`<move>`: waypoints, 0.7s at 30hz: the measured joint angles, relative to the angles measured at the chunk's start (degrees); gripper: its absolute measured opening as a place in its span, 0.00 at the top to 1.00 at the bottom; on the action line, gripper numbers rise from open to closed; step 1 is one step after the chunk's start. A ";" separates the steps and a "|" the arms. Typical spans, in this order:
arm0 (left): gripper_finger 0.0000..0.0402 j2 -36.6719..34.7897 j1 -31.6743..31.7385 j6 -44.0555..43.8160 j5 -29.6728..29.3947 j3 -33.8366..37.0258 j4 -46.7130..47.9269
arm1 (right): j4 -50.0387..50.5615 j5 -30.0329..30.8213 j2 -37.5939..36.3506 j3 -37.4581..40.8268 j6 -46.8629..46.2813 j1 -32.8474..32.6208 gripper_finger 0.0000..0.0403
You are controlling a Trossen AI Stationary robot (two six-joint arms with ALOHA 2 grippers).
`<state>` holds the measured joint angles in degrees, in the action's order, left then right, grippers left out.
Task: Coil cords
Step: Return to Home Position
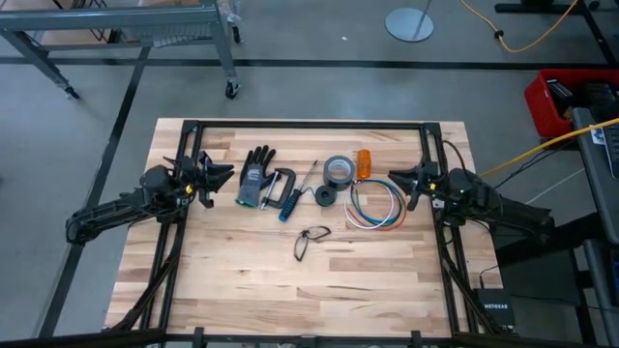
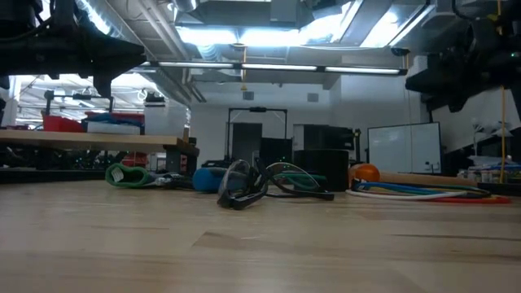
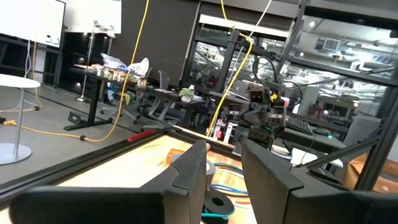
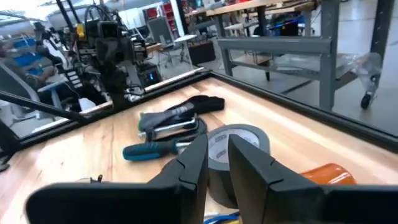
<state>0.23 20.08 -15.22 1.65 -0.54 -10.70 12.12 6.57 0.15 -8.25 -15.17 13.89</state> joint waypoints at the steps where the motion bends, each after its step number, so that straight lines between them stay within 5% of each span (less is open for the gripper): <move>1: 0.77 0.00 0.00 0.00 0.00 0.00 0.00 | -0.28 -0.41 0.03 0.26 -0.04 0.01 0.83; 21: 0.77 0.00 0.00 0.72 0.05 0.00 5.79 | -3.03 -1.21 0.04 3.93 -0.47 0.01 0.83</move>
<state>0.23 20.08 -14.50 1.70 -0.54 -4.91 9.09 5.36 0.19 -4.32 -15.64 13.90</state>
